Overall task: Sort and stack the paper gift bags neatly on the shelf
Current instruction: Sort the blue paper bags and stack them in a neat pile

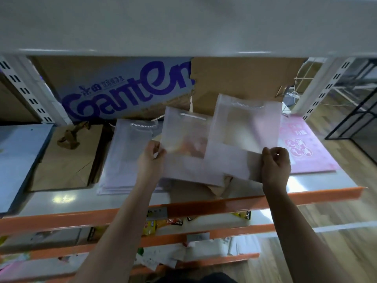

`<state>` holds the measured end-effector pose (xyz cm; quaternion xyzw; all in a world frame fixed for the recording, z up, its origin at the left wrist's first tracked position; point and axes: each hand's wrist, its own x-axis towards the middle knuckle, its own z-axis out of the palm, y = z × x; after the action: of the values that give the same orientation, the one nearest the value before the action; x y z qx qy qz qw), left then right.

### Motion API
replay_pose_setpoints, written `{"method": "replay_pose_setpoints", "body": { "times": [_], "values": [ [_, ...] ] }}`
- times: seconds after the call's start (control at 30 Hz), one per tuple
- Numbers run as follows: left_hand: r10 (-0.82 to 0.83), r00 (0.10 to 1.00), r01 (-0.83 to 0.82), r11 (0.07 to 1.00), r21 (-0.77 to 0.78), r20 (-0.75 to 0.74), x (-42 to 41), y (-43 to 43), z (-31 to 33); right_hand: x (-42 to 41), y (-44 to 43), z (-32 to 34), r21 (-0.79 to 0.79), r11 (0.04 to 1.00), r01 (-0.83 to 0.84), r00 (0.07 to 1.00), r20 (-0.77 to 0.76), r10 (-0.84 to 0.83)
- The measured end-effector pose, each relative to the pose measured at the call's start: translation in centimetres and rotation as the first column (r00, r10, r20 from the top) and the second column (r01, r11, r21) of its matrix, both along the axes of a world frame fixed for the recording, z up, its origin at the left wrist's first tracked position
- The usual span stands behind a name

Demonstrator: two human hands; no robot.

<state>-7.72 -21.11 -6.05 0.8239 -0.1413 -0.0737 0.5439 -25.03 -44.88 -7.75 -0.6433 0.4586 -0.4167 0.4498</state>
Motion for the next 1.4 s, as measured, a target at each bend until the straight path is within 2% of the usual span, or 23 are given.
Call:
{"method": "replay_pose_setpoints", "body": {
  "times": [0.23,0.37,0.63,0.73,0.87,0.97,1.07,1.33,1.4],
  "values": [
    [-0.086,0.996,0.084,0.994,0.066,0.039,-0.9,-2.3,0.2,-1.3,-0.9,-0.1,-0.019,0.999,0.030,0.999,-0.033,-0.030],
    [-0.146,0.989,0.147,0.989,-0.013,0.026,-1.3,-1.5,0.8,-0.6,-0.7,0.2,-0.003,1.000,0.013,1.000,-0.003,-0.013],
    [0.152,0.978,-0.131,0.981,-0.146,0.145,1.0,6.2,2.3,3.6,2.5,1.1,0.009,0.996,-0.088,0.994,0.070,0.087],
    [0.189,0.972,-0.183,0.982,-0.053,0.138,3.5,9.6,0.8,5.2,4.5,1.3,0.004,0.988,-0.152,0.987,0.052,0.151],
    [0.180,0.969,-0.212,0.957,0.198,0.168,5.5,12.0,-1.5,6.9,7.4,1.6,0.002,0.973,-0.230,0.972,-0.038,0.230],
    [0.167,0.965,-0.225,0.923,0.311,0.201,5.8,12.3,-1.9,8.5,9.3,1.6,0.016,0.958,-0.287,0.957,0.047,0.286],
    [0.134,0.953,-0.245,0.867,0.433,0.271,5.7,11.9,-1.6,9.7,10.8,1.5,-0.007,0.954,-0.299,0.953,0.043,0.299],
    [0.073,0.960,-0.223,0.786,0.577,0.272,6.0,12.2,-1.1,11.3,14.5,1.6,-0.066,0.918,-0.390,0.920,-0.002,0.391],
    [0.052,0.941,-0.234,0.813,0.533,0.334,6.1,13.0,-1.0,11.8,15.1,1.4,-0.050,0.902,-0.428,0.904,-0.037,0.426]
  ]
}}
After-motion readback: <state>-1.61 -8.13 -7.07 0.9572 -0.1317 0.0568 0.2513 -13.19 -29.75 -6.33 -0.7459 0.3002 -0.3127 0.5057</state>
